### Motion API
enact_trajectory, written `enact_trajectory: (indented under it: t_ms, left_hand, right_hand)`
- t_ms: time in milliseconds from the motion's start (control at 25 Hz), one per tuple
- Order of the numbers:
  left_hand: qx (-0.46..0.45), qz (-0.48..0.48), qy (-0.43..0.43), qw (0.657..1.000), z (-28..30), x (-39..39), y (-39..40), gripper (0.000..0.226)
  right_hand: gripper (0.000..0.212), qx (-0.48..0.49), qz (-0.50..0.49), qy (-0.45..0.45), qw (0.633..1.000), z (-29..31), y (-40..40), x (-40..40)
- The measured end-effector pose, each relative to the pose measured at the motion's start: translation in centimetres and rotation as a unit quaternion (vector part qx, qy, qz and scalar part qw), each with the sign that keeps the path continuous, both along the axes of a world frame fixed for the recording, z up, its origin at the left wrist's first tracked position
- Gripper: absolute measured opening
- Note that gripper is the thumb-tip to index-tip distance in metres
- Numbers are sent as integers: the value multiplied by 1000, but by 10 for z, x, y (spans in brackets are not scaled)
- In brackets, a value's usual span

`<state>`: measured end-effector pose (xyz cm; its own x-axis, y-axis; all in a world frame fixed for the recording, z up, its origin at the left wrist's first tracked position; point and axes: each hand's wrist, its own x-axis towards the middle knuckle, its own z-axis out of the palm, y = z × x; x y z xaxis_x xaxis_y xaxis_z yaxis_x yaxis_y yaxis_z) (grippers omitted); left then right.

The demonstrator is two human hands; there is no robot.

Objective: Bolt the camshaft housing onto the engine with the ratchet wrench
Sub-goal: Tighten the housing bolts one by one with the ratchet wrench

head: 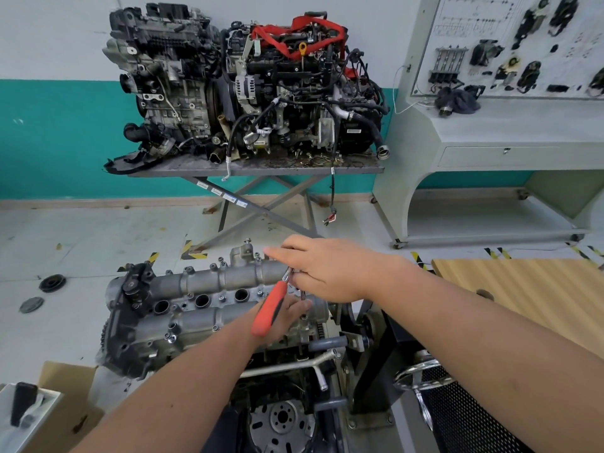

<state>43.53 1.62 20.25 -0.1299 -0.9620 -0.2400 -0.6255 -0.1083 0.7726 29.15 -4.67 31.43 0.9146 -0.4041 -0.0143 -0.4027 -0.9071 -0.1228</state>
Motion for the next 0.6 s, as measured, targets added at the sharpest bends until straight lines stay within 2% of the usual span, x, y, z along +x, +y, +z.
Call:
enact_trajectory:
  t_ms: [160, 280, 320, 400, 480, 600]
  left_hand:
    - [9, 19, -35, 999, -5, 1, -7, 34]
    - [36, 0, -92, 995, -10, 6, -9, 48]
    - [42, -4, -103, 994, -9, 8, -10, 51]
    - [55, -14, -119, 991, -6, 9, -14, 52]
    - [79, -24, -121, 989, -2, 11, -17, 51]
    - [110, 3, -26, 994, 9, 20, -14, 27]
  right_hand:
    - [51, 32, -22, 8, 999, 9, -3, 5]
    - [28, 25, -53, 2, 998, 13, -2, 18]
    - [23, 45, -77, -8, 996, 13, -1, 24]
    - [29, 110, -145, -38, 983, 13, -1, 34]
    - [27, 240, -232, -92, 938, 12, -1, 38]
    - [15, 458, -305, -225, 804, 3, 3, 40]
